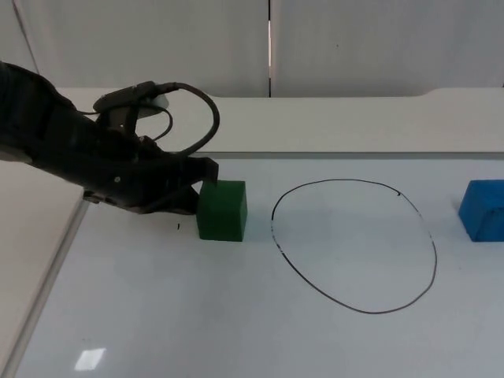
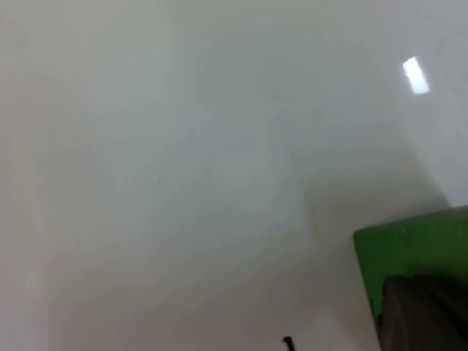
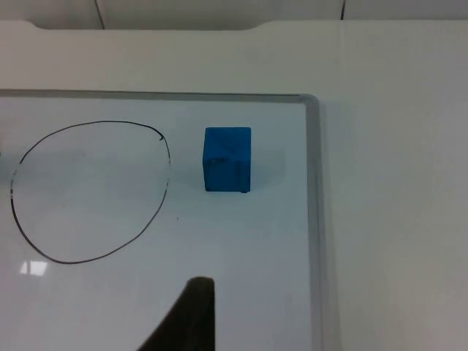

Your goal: Push the two cubes into the marked area.

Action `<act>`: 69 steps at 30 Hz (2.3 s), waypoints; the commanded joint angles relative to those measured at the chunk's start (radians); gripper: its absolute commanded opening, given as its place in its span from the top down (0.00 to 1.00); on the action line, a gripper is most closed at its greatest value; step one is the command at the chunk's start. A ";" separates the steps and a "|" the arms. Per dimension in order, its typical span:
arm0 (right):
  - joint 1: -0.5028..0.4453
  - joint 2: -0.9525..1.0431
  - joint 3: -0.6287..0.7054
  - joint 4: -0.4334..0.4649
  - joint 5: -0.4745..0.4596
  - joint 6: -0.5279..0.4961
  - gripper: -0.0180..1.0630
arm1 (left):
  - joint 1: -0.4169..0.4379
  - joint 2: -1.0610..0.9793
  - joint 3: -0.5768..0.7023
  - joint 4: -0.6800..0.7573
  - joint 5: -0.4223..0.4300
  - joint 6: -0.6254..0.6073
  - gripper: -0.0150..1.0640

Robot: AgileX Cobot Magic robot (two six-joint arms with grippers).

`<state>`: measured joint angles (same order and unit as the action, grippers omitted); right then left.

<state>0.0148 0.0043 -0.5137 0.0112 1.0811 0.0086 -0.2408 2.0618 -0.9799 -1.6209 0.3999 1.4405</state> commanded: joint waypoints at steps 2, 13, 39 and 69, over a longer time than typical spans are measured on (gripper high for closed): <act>-0.005 -0.004 -0.001 0.002 -0.002 0.002 0.01 | -0.029 -0.003 -0.006 -0.026 0.008 0.003 0.99; -0.005 -0.004 -0.001 0.002 -0.002 0.002 0.01 | -0.063 -0.003 -0.006 -0.056 -0.020 0.003 0.99; -0.005 -0.004 -0.001 0.002 -0.002 0.002 0.01 | -0.102 -0.003 -0.006 -0.124 -0.006 0.003 0.99; -0.005 -0.004 -0.001 0.002 -0.002 0.002 0.01 | -0.170 -0.003 -0.006 -0.124 0.004 0.003 0.99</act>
<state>0.0148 0.0043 -0.5137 0.0112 1.0811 0.0078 -0.4038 2.0618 -0.9799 -1.7302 0.3958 1.4424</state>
